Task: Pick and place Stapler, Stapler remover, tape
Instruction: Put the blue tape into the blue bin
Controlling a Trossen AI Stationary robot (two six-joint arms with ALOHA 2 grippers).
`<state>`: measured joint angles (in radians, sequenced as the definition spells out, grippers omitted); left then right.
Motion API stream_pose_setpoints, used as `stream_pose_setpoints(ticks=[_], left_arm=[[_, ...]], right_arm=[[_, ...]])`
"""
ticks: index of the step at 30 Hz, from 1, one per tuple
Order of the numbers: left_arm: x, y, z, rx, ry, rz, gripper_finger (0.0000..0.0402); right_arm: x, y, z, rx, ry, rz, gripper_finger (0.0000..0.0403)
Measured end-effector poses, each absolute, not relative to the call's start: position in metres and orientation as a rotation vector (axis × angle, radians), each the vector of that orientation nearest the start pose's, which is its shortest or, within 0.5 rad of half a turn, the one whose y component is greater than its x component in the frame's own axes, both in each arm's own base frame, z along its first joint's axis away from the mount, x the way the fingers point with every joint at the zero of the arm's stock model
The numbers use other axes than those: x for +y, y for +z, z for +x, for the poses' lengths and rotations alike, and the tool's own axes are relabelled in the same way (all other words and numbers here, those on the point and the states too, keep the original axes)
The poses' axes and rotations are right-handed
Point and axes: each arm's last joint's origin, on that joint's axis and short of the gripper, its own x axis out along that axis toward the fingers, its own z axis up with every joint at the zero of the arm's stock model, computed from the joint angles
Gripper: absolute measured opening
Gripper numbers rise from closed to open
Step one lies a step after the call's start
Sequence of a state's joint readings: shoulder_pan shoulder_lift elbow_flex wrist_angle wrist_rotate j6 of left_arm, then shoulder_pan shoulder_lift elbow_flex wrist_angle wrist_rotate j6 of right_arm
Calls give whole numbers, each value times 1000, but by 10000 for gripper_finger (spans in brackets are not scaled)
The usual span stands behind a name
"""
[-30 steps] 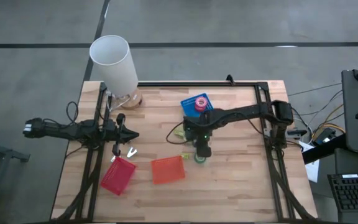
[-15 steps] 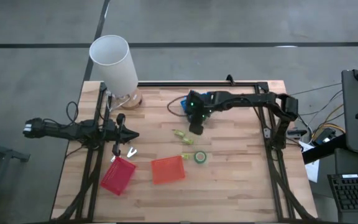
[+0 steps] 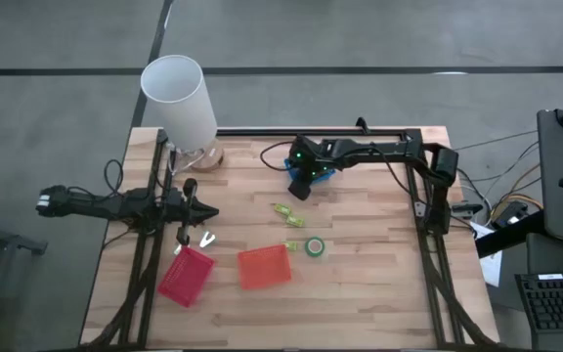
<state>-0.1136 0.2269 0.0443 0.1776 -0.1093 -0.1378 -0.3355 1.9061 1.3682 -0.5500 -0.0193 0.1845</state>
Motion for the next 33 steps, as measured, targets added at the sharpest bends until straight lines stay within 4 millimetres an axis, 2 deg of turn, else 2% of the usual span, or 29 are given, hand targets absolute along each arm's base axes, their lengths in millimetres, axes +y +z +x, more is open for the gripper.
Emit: stream_pose_setpoints(ticks=[9, 26, 30, 33], left_arm=[[-9, 177, 111, 6, -4, -137, 23], [-9, 177, 111, 5, -4, -137, 23], [-9, 177, 111, 5, -4, -137, 23], [-9, 177, 111, 5, -4, -137, 23]], right_arm=[[-132, 193, 371, 1040, -411, 344, 65], [-132, 193, 371, 1042, -409, 347, 164], [-132, 198, 369, 1032, -439, 347, 168], [-133, 197, 366, 1045, -536, 371, 158]])
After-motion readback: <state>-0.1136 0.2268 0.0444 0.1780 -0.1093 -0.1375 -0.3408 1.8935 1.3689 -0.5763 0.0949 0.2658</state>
